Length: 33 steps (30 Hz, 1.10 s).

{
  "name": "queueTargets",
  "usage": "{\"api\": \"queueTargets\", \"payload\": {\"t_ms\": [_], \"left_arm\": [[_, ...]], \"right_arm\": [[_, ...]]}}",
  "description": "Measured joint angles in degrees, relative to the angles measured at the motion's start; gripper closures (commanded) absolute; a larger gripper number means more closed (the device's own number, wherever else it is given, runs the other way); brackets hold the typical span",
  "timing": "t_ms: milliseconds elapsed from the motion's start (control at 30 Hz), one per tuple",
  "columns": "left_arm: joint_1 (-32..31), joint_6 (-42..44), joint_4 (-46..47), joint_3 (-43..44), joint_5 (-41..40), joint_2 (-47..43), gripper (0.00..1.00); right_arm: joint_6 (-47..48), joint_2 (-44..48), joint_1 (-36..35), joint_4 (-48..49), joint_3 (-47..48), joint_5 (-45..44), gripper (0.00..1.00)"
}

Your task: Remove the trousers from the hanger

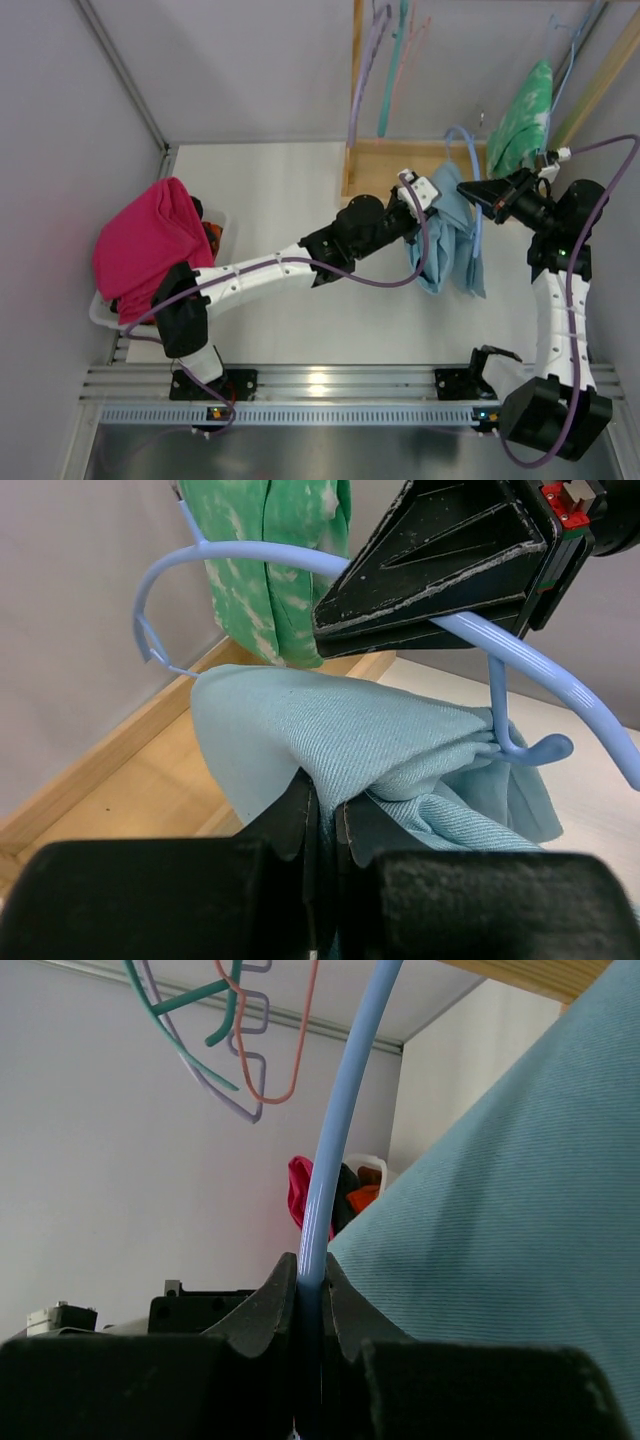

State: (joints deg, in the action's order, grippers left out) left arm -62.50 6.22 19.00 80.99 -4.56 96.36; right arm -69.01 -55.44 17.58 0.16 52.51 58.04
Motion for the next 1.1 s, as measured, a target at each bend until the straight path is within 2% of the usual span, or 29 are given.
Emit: {"api": "queueTargets", "payload": {"t_ms": [300,733,1100], "left_arm": [[0.2,1.7,-6.7,3.4,-1.4,-0.3,1.00],[1.1,3.1,-13.2,15.1,-2.6,-0.2,1.00],[1.2,4.6,-17.9,17.8,-2.5,1.7,1.00]], "right_arm": [[1.1,-2.2,4.3,3.7,-5.4,3.7,1.00],[17.5,-6.4,8.8,-2.8,-10.3,5.8,1.00],[28.7,-12.2,11.0,-7.1,-11.9,5.7,1.00]]}}
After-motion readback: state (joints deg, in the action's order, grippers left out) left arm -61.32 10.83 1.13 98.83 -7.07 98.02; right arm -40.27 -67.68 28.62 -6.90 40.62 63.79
